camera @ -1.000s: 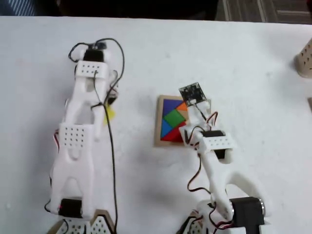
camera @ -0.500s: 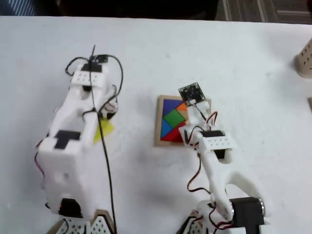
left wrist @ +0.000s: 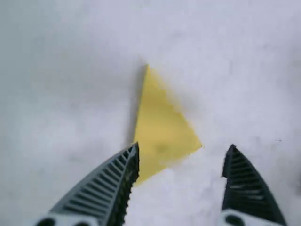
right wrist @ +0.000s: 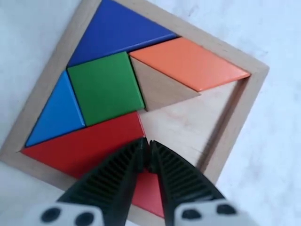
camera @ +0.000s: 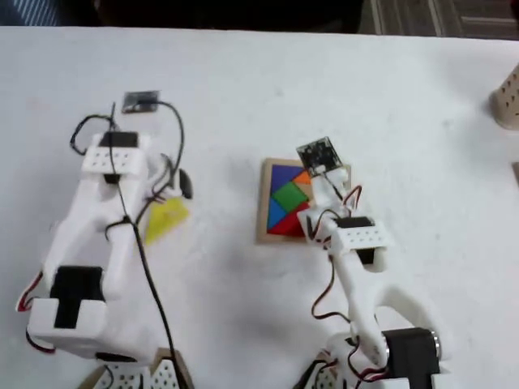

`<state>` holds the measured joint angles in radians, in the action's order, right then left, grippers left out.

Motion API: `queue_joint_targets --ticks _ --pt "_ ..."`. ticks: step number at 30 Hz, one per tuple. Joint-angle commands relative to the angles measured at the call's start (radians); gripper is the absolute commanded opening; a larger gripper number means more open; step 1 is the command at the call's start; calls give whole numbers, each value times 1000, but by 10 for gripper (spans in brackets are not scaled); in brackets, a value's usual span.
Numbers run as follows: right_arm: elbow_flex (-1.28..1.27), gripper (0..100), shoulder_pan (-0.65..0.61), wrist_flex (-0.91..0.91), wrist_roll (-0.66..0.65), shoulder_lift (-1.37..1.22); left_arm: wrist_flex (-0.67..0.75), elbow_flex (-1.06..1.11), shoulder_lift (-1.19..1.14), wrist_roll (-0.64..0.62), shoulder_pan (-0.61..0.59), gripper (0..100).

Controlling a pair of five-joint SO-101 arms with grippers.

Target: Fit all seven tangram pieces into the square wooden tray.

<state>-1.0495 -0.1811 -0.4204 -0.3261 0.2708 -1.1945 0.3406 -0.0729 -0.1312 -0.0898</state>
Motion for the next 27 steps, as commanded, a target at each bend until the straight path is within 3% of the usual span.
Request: queue_joint_targets --ticks 1,7,14,27 --pt "14 18 -22 -5 -20 -12 48 -5 -12 8 -56 321" --pt "14 18 -22 -5 -20 -12 115 -15 -166 52 -61 325" --pt "14 18 -22 -5 -20 -12 183 -14 -196 49 -47 325" --pt "12 18 -22 -7 -20 -10 137 -11 -229 48 -39 325"
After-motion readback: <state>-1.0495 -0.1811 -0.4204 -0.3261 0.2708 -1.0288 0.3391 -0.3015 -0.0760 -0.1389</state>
